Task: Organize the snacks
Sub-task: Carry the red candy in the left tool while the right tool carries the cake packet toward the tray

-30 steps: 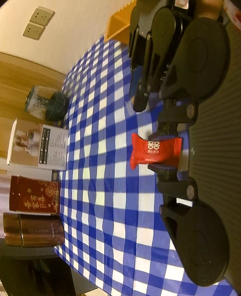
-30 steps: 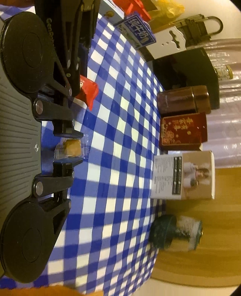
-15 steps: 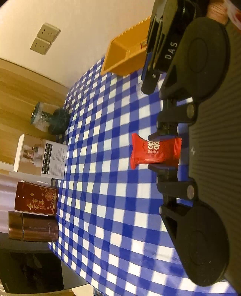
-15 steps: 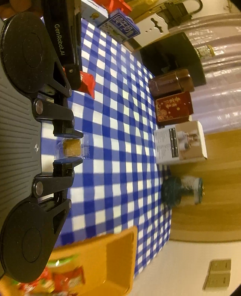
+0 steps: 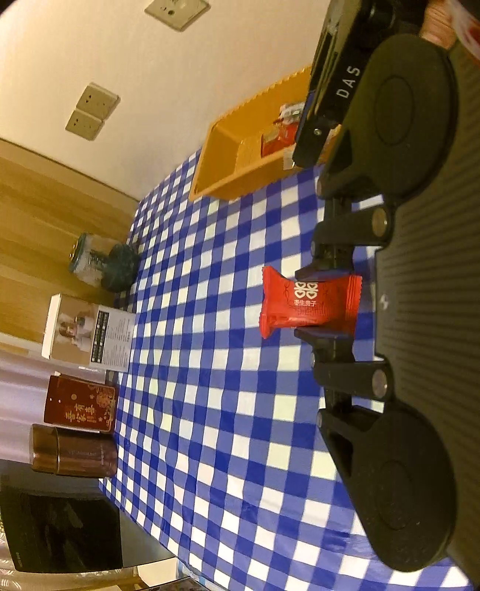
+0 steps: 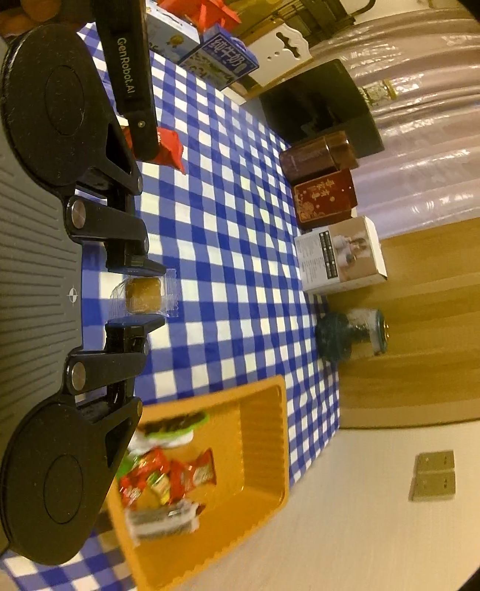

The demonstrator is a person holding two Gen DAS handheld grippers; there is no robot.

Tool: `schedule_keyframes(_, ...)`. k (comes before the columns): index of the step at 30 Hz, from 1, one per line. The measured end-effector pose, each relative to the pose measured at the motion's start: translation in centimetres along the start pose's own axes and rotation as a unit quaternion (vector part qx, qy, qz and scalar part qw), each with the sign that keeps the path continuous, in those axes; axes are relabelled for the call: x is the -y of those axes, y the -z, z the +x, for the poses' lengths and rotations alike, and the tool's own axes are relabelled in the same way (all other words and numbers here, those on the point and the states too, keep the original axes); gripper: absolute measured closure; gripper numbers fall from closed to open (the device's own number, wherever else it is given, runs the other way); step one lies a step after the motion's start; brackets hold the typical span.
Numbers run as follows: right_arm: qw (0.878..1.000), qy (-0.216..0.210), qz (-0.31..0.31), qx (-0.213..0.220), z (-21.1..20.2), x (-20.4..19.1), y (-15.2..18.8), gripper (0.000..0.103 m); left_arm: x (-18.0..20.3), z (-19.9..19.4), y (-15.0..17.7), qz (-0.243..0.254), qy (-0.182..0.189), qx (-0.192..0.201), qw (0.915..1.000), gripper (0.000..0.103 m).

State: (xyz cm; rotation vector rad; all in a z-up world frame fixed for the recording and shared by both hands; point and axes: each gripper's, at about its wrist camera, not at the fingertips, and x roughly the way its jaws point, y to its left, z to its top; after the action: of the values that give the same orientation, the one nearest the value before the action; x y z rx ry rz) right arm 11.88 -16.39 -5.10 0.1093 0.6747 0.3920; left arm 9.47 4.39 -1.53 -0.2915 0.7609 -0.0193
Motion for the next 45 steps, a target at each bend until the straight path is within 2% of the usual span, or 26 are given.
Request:
schedule_keyframes(8, 1.0, 0.021, 0.01, 0.007, -3.7, 2.2, 1.2, 0.081, 3.6, -1.6, 1.7, 0.009, 0.029, -0.009, 0.9995, 0.08)
schedule_keyframes(13, 0.999, 0.039, 0.02, 0.012, -5.6, 4.1, 1.6, 0.081, 6.2, -1.7, 2.1, 0.011, 0.056, -0.014, 0.9983, 0.08)
schedule_keyframes(22, 0.997, 0.067, 0.04, 0.025, -8.3, 8.0, 1.9, 0.081, 10.9, -1.3, 2.5, 0.04, 0.083, -0.019, 0.9955, 0.08)
schedule_keyframes(32, 0.994, 0.087, 0.063, 0.036, -9.6, 11.3, 1.9, 0.081, 15.0, -0.3, 2.4, 0.065, 0.107, -0.025, 0.9918, 0.08)
schedule_keyframes(45, 0.99, 0.105, 0.079, 0.044, -9.8, 14.4, 1.1, 0.081, 18.4, 1.8, 2.0, 0.083, 0.119, -0.033, 0.9888, 0.08)
